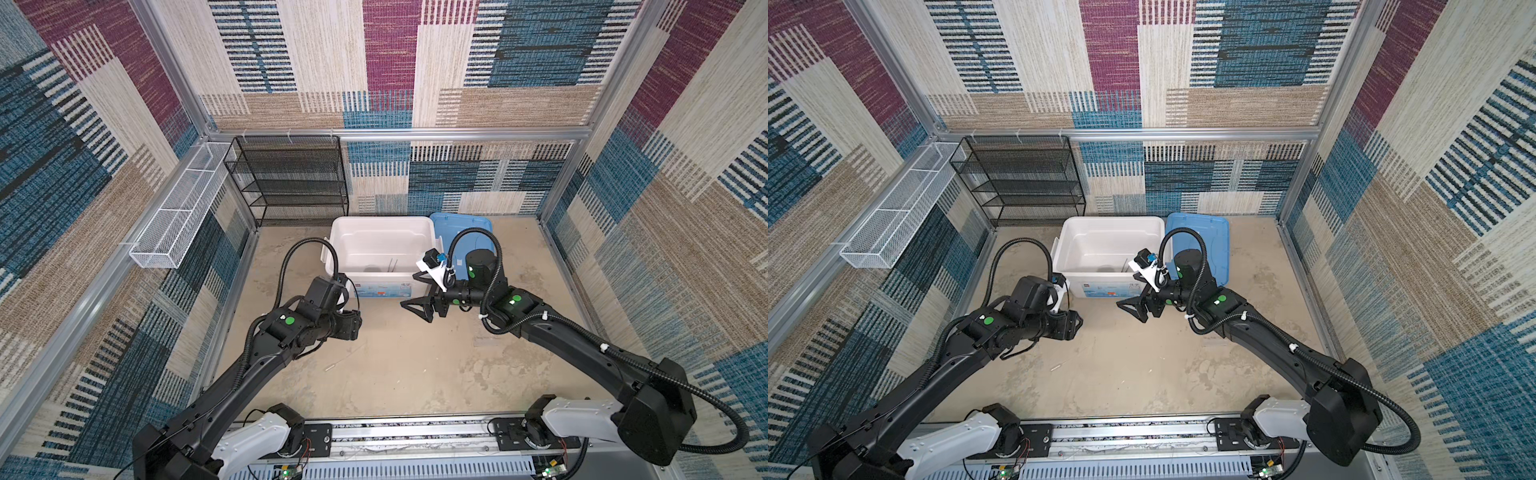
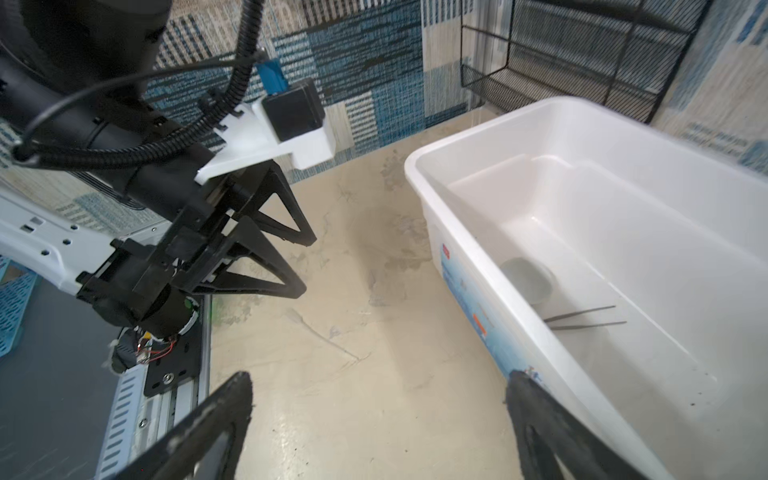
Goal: Organize the chemistry lab equipment
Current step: 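Withdraw the left gripper from the bin toward the robot while the right gripper draws back, then lower the left gripper onto another thin clear pipette and close on it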
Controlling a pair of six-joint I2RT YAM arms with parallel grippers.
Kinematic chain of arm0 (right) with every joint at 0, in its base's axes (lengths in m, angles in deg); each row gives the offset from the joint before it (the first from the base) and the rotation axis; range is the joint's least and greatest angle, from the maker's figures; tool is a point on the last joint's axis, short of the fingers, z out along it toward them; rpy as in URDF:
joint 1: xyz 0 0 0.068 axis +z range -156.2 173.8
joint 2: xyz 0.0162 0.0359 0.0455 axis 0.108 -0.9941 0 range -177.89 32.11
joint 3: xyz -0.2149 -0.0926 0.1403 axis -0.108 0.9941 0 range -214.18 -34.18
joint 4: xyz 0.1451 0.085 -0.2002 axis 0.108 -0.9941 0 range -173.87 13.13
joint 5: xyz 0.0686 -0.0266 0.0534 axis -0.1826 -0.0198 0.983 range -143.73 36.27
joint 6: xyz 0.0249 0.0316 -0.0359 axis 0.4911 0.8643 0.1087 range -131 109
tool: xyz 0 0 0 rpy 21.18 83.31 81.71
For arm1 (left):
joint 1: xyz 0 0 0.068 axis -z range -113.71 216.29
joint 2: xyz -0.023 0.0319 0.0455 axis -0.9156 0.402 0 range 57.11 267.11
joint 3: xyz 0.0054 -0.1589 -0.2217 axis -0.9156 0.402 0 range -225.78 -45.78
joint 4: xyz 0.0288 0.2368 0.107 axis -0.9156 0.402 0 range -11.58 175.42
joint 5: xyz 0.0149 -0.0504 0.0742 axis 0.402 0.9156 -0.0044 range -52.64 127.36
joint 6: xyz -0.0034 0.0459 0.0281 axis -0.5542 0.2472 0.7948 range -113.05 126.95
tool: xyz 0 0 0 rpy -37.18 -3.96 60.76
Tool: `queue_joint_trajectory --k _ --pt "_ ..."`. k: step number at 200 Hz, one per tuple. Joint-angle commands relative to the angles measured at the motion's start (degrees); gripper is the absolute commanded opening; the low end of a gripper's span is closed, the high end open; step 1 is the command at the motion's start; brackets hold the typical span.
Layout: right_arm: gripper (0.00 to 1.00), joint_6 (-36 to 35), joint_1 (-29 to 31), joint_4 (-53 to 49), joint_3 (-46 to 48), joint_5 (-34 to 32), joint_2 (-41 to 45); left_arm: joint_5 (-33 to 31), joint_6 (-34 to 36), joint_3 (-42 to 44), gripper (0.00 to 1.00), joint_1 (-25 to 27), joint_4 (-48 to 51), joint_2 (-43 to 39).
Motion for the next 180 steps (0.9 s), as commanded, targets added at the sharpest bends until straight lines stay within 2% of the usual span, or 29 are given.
queue_joint_trajectory --k 1,21,58,100,180 --pt "0.97 0.31 0.74 3.25 0.96 0.21 -0.57 -4.66 -10.16 5.81 0.71 -0.11 -4.53 -1.01" --pt "0.97 0.66 0.84 3.84 2.25 0.26 -0.63 -2.92 -14.20 11.56 0.71 -0.11 -10.24 -1.11" --pt "0.96 1.36 0.88 5.11 4.48 1.10 0.12 -5.23 -18.53 18.68 0.73 -0.28 -16.36 -2.43" --pt "0.96 1.48 0.93 5.38 4.69 1.23 0.01 -4.89 -19.38 19.93 0.73 -0.55 -13.37 0.50" --pt "0.96 0.68 0.88 4.50 3.40 0.67 -0.95 -1.61 -22.71 25.21 0.71 1.02 -12.08 -0.47"
